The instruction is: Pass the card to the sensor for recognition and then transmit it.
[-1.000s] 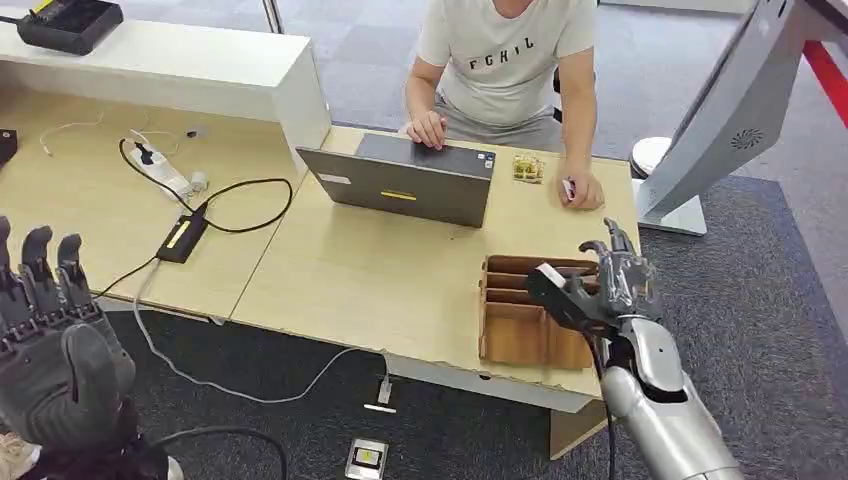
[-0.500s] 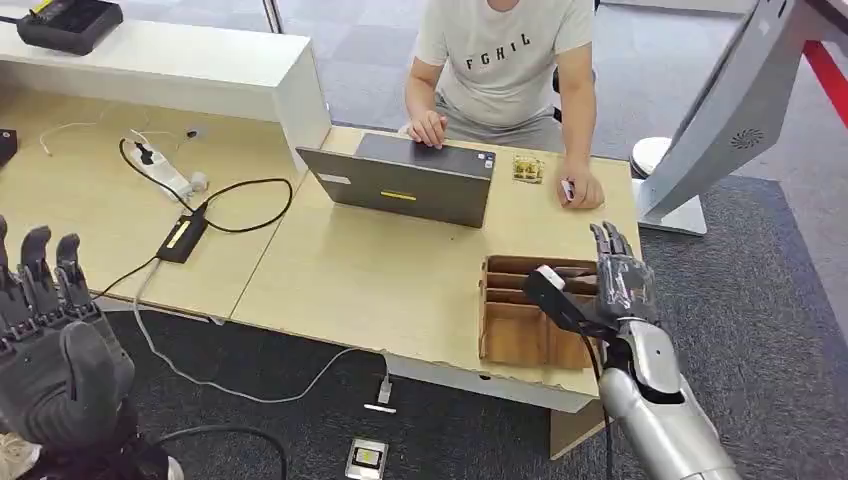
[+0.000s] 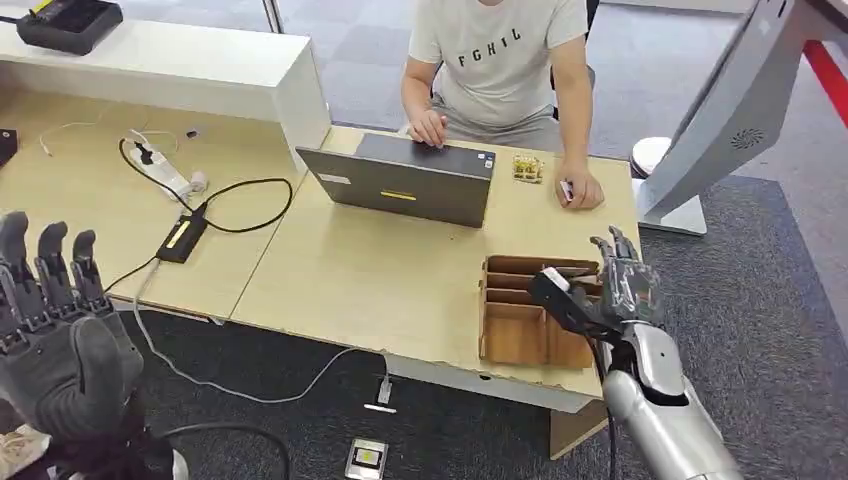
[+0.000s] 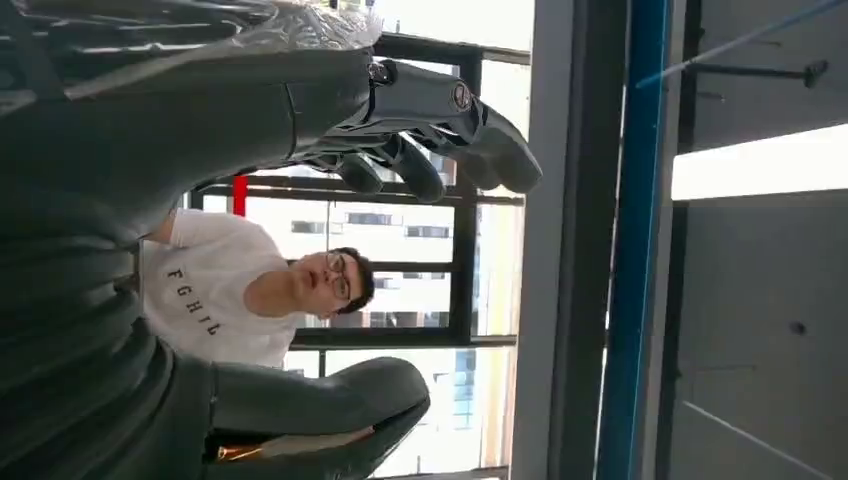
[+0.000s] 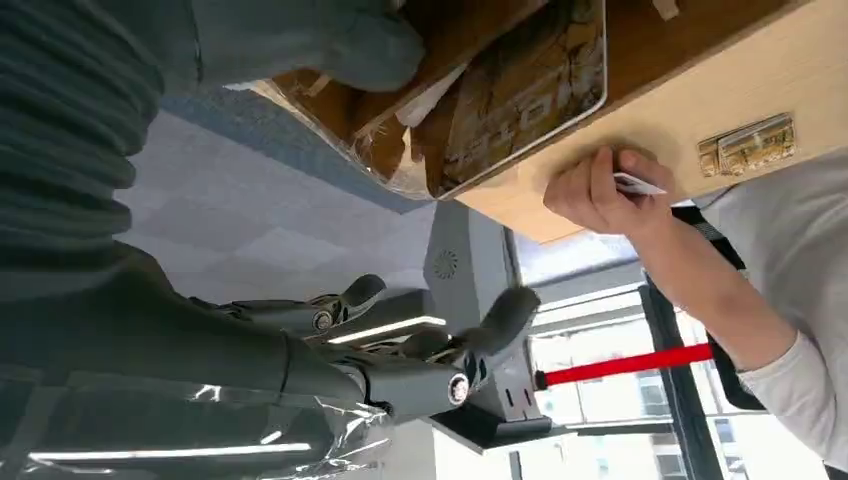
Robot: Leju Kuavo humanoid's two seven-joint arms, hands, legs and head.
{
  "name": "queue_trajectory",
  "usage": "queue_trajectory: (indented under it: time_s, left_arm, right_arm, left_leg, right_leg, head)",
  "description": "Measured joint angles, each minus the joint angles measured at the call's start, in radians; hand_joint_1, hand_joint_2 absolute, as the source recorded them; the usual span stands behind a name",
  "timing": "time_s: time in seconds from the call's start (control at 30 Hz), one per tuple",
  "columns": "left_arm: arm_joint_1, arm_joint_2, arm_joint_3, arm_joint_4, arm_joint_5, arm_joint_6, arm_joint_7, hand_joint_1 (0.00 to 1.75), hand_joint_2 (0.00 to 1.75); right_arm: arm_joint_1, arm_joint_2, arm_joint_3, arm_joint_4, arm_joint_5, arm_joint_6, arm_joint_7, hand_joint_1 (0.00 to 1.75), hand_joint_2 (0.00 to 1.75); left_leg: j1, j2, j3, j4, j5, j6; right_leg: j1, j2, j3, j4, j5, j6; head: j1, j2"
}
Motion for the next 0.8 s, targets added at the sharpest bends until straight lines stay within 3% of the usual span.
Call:
queue_trajectory:
  time_s: [0.37,0.5,0.67,0.73,0.77,0.8]
  left_arm:
    - [-0.01,0.002,0.0,0.016,0.003,0.01,0.0,0.42,1.75]
    - [-0.011,0.002,0.0,0.018,0.003,0.012,0.0,0.42,1.75]
    - [-0.012,0.003,0.0,0.019,0.0,0.015,0.0,0.42,1.75]
    - [-0.013,0.003,0.0,0.022,-0.002,0.015,0.0,0.44,1.75]
    - [-0.013,0.003,0.0,0.022,-0.003,0.015,0.0,0.44,1.75]
    - [-0.013,0.003,0.0,0.023,-0.003,0.013,0.0,0.44,1.75]
  right_arm:
    - [-0.013,0.027,0.005,0.044,-0.003,-0.012,-0.034,0.49,1.75]
    - [-0.018,0.039,0.006,0.06,-0.004,-0.012,-0.039,0.37,1.75]
    - [-0.029,0.054,0.01,0.079,-0.007,-0.012,-0.051,0.42,1.75]
    - [-0.034,0.061,0.013,0.087,-0.013,-0.012,-0.055,0.61,1.75]
    - [-0.037,0.065,0.014,0.091,-0.015,-0.012,-0.058,0.86,1.75]
    - [-0.039,0.067,0.016,0.095,-0.016,-0.012,-0.06,1.47,1.75]
  left_leg:
    - [0.0,0.0,0.0,0.0,0.0,0.0]
    - [0.0,0.0,-0.001,0.0,0.0,0.0]
    - [0.0,0.0,-0.001,0.0,0.0,0.0]
    - [0.0,0.0,-0.001,0.0,0.0,0.0]
    - [0.0,0.0,-0.001,0.0,0.0,0.0]
    - [0.0,0.0,-0.001,0.0,0.0,0.0]
  right_leg:
    - [0.0,0.0,0.0,0.0,0.0,0.0]
    - [0.0,0.0,0.0,0.0,0.0,0.0]
    - [0.0,0.0,0.0,0.0,0.0,0.0]
    - [0.0,0.0,0.0,0.0,0.0,0.0]
    - [0.0,0.0,0.0,0.0,0.0,0.0]
    - [0.0,0.0,0.0,0.0,0.0,0.0]
  head:
    - [0.0,0.0]
    - [0.0,0.0]
    - [0.0,0.0]
    - [0.0,0.0]
    - [0.0,0.0]
    - [0.0,0.0]
